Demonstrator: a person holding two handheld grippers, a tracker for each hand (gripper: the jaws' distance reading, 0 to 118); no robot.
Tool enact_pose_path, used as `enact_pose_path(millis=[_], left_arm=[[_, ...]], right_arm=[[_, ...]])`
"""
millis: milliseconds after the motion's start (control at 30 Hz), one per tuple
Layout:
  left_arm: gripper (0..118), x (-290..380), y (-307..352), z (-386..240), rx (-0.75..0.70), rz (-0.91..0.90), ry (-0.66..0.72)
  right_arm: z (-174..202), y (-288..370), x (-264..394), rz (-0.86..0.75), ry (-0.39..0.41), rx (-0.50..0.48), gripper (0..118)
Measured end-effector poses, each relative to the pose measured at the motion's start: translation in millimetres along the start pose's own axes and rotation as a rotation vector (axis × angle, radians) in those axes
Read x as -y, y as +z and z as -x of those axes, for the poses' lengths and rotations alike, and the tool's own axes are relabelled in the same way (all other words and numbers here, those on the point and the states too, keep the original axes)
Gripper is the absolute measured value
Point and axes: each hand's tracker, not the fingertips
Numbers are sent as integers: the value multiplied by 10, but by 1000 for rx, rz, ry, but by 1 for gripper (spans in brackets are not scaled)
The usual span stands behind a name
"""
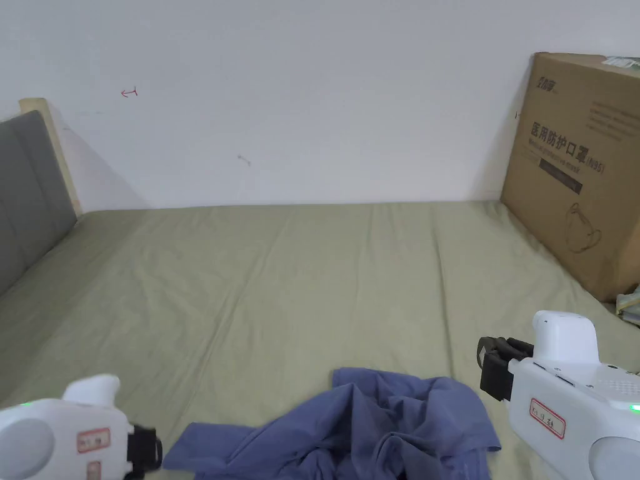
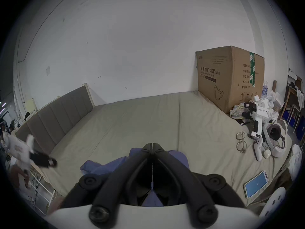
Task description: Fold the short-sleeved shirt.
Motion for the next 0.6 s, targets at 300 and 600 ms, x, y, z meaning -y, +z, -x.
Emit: enact_pose_path(millis=[300,600], left_arm=[[108,281,-1160,279,-32,221,69],[4,251,-1049,-23,-29,108,-131]], right_arm=[[-99,-63,96,41,2,21,1],[-336,-429,138,101,-15,55,1]])
